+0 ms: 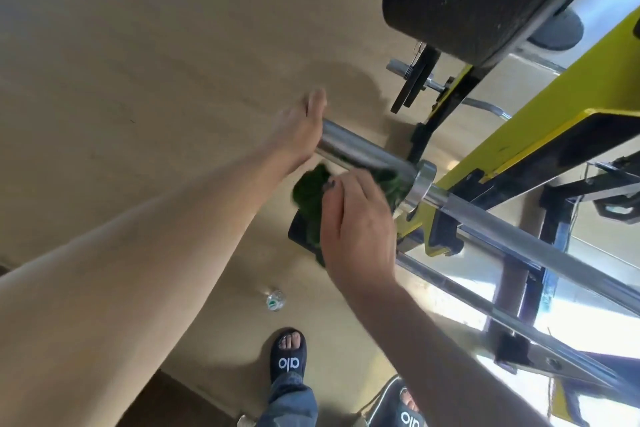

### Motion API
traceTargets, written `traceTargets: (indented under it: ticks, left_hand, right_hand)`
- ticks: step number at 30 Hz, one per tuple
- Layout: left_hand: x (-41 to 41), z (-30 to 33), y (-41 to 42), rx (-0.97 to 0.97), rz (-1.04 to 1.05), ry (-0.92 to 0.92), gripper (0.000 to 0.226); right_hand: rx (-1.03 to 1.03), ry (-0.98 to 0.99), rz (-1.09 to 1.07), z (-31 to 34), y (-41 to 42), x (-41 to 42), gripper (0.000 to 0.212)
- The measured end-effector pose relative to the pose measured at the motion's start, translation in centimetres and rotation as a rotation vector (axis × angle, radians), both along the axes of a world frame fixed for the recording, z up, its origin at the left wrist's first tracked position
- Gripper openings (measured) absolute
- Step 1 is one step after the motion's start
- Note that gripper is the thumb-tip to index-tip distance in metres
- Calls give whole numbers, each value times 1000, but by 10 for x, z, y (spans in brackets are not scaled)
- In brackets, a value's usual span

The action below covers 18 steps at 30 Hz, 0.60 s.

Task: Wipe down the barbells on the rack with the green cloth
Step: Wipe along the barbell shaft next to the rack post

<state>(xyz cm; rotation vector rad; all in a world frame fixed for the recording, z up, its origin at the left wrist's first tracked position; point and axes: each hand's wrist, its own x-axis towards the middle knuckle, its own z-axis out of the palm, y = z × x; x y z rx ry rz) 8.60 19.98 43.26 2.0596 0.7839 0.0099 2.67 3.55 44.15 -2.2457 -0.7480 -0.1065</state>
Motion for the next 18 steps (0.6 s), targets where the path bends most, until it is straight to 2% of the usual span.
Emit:
traceTargets:
  ticks: [2, 4, 6, 7, 10, 12, 14, 16, 18]
  left_hand:
    - [-3, -5, -2, -202, 100, -109, 65]
    - [-16, -20, -8, -394, 262, -222, 62]
    - [-38, -47, -18, -368, 299, -115, 63]
    - [-53, -62, -29, -259, 234, -9, 63]
    - [-77, -100, -64, 102, -106, 159, 58]
    - [-71, -122, -81, 269, -255, 207, 58]
    - [-59, -140, -88, 363, -329, 282, 60]
    - [-51, -156, -91, 434, -365, 343, 60]
    - [-49, -167, -95, 516, -379, 361, 60]
  right_hand:
    - [47, 456, -103, -21, -15, -26, 36]
    - [120, 1068, -391, -43, -32, -33, 30]
    - [311, 1522, -684, -61, -50, -29, 21]
    - [399, 1614, -783, -70, -60, -24, 17]
    - [597, 1573, -809, -82, -75, 0, 14]
    - [520, 1425, -747, -91, -79, 18, 21]
    - [335, 1170, -612, -98, -77, 32, 29]
    - [187, 805, -378, -113, -73, 43, 27]
    - [-49, 417, -98, -140, -67, 49, 25]
